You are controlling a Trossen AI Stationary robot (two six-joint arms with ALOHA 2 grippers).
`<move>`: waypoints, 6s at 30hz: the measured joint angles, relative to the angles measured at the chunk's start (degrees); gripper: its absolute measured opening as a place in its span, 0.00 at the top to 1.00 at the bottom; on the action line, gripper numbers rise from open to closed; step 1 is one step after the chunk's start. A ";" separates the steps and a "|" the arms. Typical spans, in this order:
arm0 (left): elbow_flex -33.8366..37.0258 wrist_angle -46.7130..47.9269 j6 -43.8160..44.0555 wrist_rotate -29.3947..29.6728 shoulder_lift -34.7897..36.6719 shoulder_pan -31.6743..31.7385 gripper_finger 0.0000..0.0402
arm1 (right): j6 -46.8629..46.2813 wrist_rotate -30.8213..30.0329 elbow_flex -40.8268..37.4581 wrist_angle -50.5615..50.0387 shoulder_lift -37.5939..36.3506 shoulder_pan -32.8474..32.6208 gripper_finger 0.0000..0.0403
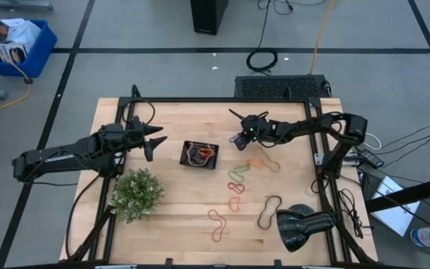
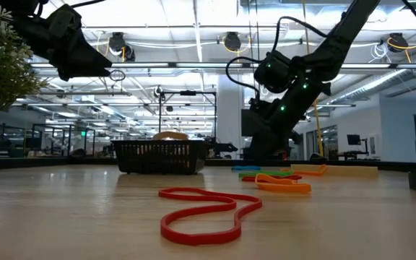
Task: Pick and place rubber bands into bin
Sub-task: Put the blue rubber band into the black bin, then put the top orange rubber band into the black bin
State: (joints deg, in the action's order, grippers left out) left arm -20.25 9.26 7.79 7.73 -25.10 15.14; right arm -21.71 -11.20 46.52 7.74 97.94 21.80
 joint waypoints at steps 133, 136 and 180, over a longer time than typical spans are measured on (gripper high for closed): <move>0.00 0.42 -1.62 0.42 -0.02 0.00 0.46 | 30.40 -5.35 18.78 13.59 14.53 -19.49 1.00; 0.00 0.42 -1.60 0.41 -0.02 0.00 0.46 | 30.34 -5.27 18.77 13.64 15.79 -19.16 1.00; 0.00 1.31 -2.01 0.31 -0.02 0.02 0.46 | 30.02 -5.27 18.71 -3.75 4.82 -20.87 0.56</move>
State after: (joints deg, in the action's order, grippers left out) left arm -20.25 10.57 5.78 8.03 -25.12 15.16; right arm 8.31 -16.47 65.23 4.00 102.75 0.93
